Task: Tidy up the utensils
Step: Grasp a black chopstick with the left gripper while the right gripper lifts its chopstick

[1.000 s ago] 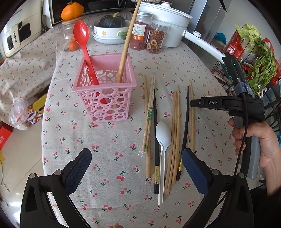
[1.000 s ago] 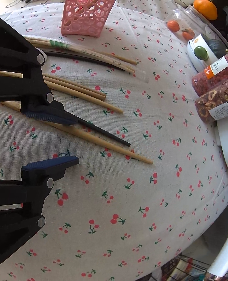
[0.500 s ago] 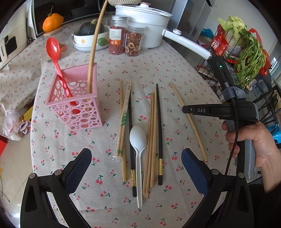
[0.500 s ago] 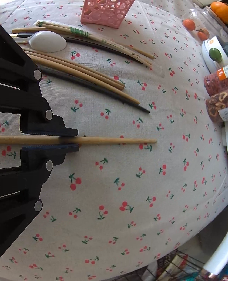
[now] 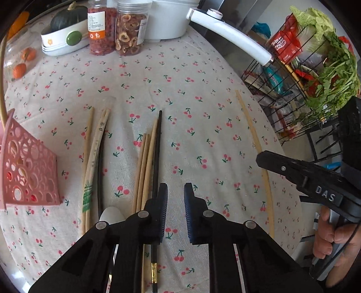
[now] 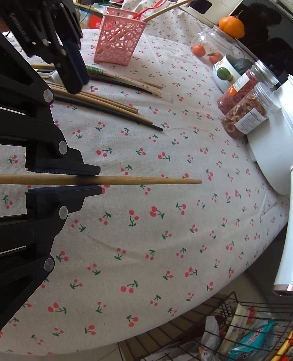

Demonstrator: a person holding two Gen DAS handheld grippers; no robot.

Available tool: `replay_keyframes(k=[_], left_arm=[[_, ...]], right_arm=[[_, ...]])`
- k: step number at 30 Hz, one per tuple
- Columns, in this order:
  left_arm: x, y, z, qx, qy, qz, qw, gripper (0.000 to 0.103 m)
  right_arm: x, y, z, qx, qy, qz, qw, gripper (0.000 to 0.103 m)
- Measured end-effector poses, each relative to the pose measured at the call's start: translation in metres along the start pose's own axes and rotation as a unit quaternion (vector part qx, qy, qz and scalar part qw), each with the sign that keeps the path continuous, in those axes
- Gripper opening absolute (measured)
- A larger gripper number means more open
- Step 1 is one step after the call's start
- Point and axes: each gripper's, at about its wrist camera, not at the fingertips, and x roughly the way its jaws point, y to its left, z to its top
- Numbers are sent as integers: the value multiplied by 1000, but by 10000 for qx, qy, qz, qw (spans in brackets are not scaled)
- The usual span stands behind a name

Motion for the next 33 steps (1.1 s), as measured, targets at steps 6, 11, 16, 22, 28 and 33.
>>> replay_keyframes(k=[6, 11, 16, 22, 28, 33], left_arm=[[27, -1, 11, 68, 257, 555, 9981, 11], [38, -1, 23, 50, 392, 765, 9963, 10], [47, -8, 29, 238, 532, 1036, 9929, 10], [39, -18, 28, 411, 380, 1161, 9917, 5], [-27, -18, 3, 428, -388, 757, 9955, 5], [-90, -15, -30, 465, -1170, 468, 9909, 5]], right_arm=[[-5, -14, 2, 0, -22, 144, 9999, 5], [-8, -21, 1, -5, -15, 208, 9998, 5], [-10, -25, 1, 61, -32, 215, 9997, 5], [-15, -23, 0, 82, -112, 188, 9997, 5], [-38, -11, -7, 41, -437, 255, 9987, 5], [-63, 8, -16, -85, -824, 339, 9960, 5]])
